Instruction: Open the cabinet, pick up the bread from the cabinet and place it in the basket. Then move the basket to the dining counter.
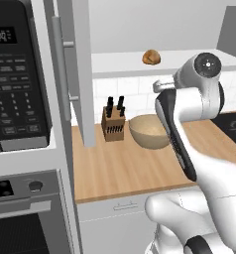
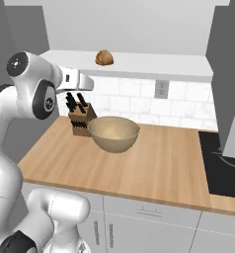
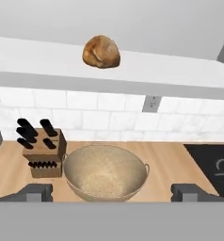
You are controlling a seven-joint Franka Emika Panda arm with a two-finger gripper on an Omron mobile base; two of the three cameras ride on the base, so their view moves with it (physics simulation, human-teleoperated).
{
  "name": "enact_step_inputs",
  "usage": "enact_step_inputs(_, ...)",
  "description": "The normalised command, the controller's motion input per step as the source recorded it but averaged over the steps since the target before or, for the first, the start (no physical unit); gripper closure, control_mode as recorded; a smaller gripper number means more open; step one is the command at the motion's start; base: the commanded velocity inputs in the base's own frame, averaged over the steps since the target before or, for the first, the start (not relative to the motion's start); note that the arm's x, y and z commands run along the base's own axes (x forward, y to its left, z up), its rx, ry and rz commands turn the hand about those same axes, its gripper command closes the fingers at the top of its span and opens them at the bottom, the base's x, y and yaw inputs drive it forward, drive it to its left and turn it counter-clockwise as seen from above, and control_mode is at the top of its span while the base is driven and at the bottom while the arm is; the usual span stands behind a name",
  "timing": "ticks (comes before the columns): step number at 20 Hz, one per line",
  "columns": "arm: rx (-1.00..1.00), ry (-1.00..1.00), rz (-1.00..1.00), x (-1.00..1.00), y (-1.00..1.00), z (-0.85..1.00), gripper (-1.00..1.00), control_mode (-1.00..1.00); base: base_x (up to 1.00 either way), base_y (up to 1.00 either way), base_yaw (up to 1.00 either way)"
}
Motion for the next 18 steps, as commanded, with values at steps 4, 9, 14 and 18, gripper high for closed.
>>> enact_step_inputs(4,0.03,0.02,0.0,0.25,0.04,0.33,-1.0,-1.0,0.0,0.0,0.0)
enact_step_inputs(9,0.18,0.02,0.0,0.05,-0.01,0.26,-1.0,-1.0,0.0,0.0,0.0)
enact_step_inputs(14,0.12,0.07,-0.06,0.2,0.04,0.28,-1.0,-1.0,0.0,0.0,0.0)
enact_step_inputs(18,0.16,0.02,-0.05,0.24,0.09,0.29,-1.0,-1.0,0.0,0.0,0.0)
